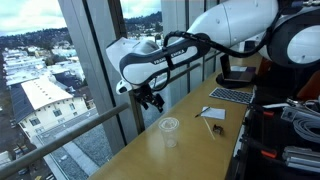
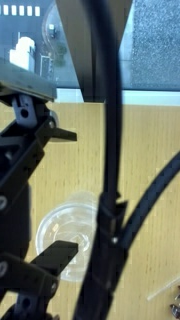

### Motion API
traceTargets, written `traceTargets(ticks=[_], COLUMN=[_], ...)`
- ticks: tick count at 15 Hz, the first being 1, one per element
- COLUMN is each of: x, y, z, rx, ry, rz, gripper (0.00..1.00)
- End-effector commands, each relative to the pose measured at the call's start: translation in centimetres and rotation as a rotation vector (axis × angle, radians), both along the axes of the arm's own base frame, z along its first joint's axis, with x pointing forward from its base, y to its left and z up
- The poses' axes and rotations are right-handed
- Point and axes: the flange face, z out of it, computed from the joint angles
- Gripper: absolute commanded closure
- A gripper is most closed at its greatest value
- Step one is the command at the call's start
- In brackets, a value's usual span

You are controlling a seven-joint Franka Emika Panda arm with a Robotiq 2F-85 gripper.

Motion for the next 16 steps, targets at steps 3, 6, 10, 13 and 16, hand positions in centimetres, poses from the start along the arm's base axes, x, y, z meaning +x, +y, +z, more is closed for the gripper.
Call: traceTargets(ticks=[3, 6, 10, 13, 16], x=[0.4, -0.1, -0.7, -0.9, -0.8], y=[2.1, 4.1, 5.8, 5.4, 4.8], z=[-4.5, -6.2, -7.0, -7.6, -7.6], rx=[0.075, 0.107, 0.126, 0.106, 0.095], ry=[-0.064, -0.091, -0.095, -0.071, -0.059], rz=[0.209, 0.291, 0.349, 0.35, 0.324], gripper=[0.0, 0.0, 0.0, 0.0, 0.0])
